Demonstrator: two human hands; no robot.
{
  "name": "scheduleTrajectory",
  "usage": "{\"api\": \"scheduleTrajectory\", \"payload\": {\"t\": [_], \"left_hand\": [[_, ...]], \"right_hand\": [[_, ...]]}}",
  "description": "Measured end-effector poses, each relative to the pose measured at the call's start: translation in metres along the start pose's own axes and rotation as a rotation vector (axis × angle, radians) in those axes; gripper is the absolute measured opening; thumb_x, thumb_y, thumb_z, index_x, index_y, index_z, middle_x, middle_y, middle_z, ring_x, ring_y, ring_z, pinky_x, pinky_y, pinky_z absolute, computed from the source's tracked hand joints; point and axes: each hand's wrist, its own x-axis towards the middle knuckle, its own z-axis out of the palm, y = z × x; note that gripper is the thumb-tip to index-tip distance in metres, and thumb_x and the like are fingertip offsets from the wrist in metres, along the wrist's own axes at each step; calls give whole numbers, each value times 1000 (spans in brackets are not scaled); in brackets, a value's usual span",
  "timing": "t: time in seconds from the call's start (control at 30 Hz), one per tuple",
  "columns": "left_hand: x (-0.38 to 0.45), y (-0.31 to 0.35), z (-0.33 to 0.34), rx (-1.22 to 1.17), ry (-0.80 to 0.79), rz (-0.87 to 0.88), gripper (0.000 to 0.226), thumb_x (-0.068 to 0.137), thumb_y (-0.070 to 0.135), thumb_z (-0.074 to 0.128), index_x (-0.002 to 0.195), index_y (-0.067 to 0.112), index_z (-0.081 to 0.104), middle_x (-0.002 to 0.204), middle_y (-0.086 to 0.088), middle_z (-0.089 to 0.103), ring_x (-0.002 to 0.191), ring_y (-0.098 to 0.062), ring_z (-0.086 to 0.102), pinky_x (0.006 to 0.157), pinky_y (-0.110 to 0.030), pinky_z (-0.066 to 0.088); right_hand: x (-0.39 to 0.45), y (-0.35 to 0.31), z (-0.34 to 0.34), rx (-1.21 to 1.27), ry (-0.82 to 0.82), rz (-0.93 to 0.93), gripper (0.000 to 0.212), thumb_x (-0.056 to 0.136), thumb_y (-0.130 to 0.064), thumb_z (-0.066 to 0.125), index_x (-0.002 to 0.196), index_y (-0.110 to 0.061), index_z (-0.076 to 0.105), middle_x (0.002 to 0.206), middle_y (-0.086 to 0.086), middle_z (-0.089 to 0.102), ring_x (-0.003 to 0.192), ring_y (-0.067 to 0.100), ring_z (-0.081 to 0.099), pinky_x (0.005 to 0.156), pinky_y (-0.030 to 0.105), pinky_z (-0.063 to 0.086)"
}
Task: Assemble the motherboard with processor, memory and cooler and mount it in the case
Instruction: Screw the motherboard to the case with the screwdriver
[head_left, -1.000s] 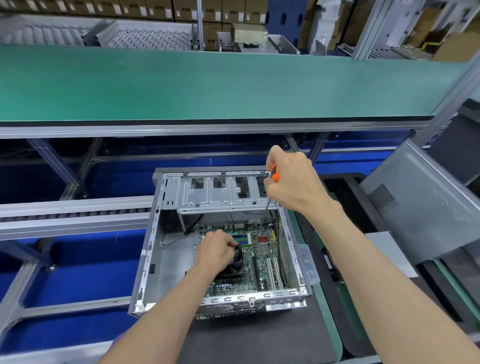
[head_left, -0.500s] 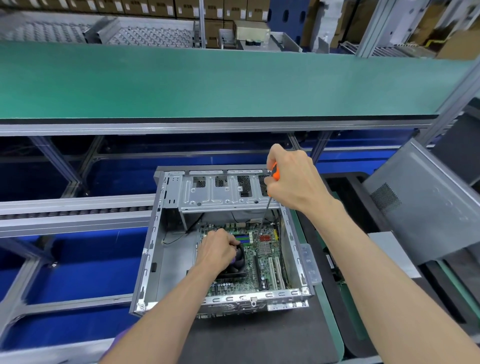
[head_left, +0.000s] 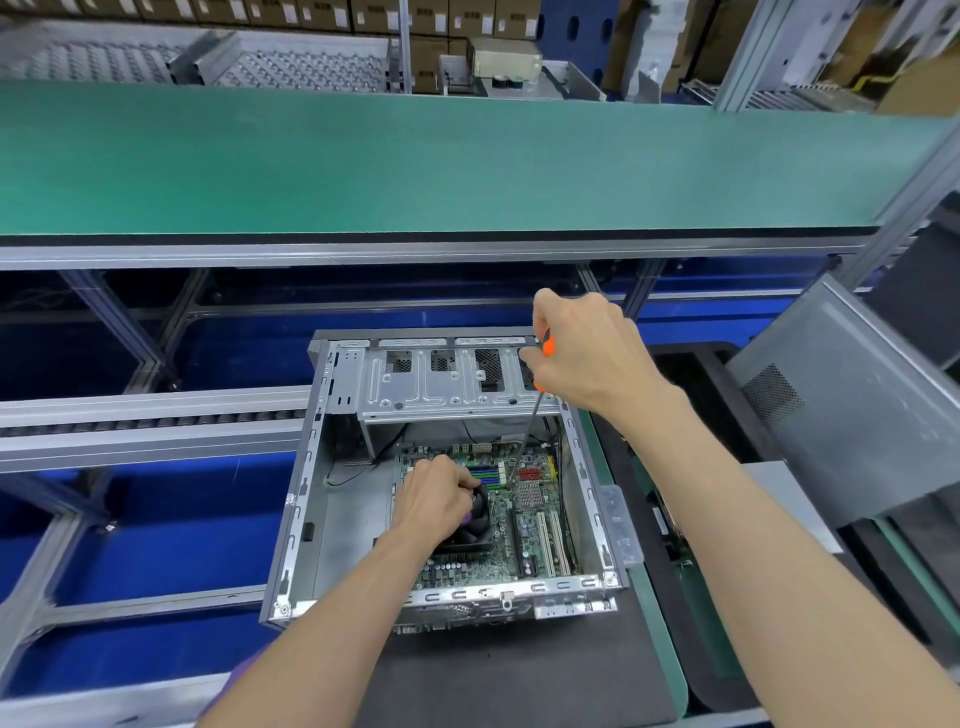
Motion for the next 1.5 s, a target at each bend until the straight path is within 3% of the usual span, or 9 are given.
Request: {"api": "scheduleTrajectory", "payload": {"t": [0.27, 0.4, 0.57, 0.67, 0.77, 0.93, 1.1, 1.27, 1.5], "left_hand": [[-1, 2, -1, -3, 2, 0, 43, 80, 4, 57, 101, 34, 79, 112, 4, 74, 89, -21, 64, 67, -29, 49], [-2, 1, -2, 6, -3, -2, 43, 79, 4, 57, 102, 35, 78, 110, 4, 74, 83, -20, 60, 64, -28, 47], [-4, 2, -2, 10, -6, -13, 44, 76, 4, 59, 100, 35, 78, 112, 3, 74, 85, -23, 61, 68, -30, 52], [-4, 3, -2, 26, -8, 2, 44, 77, 6, 58, 102, 37, 78, 110, 3, 75, 91, -25, 65, 72, -34, 56], [-5, 3, -2, 42, -8, 9, 45, 79, 6, 57, 104, 37, 77, 110, 4, 75, 93, -24, 66, 74, -35, 57], [-7, 4, -2, 51, -2, 23, 44, 81, 5, 58, 106, 37, 77, 114, 5, 74, 99, -24, 66, 78, -36, 57], [-8, 2, -1, 75, -2, 38, 48, 80, 4, 56, 109, 36, 76, 114, 4, 74, 100, -25, 66, 78, -36, 56], [-7, 2, 2, 85, 8, 58, 45, 83, 5, 57, 111, 35, 75, 117, 3, 73, 104, -26, 65, 83, -37, 56], [-6, -1, 2, 90, 9, 73, 46, 83, 7, 55, 112, 35, 75, 117, 4, 73, 105, -26, 65, 84, -37, 56]], "right_hand": [[9, -10, -16, -34, -185, -41, 9, 81, -15, 58, 84, -13, 51, 81, 4, 49, 72, 27, 48, 60, 38, 43], [10, -14, -15, -198, -122, -24, 36, 91, -30, 56, 67, -17, 33, 71, 1, 35, 63, 25, 38, 60, 36, 30], [12, -14, -22, 57, -291, -82, 18, 77, -13, 60, 94, -16, 53, 93, 1, 51, 81, 25, 51, 64, 33, 38], [12, -14, -18, -58, -215, -58, 11, 90, -20, 56, 86, -13, 48, 79, 1, 43, 78, 30, 48, 63, 36, 35], [10, -15, -16, -192, -146, -48, 36, 97, -32, 52, 70, -17, 34, 72, 1, 35, 70, 29, 43, 63, 38, 32], [7, -17, -22, 66, -258, -93, 23, 77, -16, 58, 98, -15, 50, 94, 2, 50, 80, 27, 51, 61, 33, 34], [8, -15, -15, -204, -99, -28, 19, 93, -28, 53, 87, -13, 44, 72, 0, 36, 68, 29, 43, 61, 37, 30], [9, -9, -18, 87, -249, -71, 21, 75, -15, 56, 95, -16, 48, 88, 0, 48, 81, 27, 50, 62, 35, 36], [8, -15, -15, -120, -123, -50, 28, 88, -34, 58, 75, -16, 42, 76, 2, 40, 59, 21, 36, 59, 35, 29]]}}
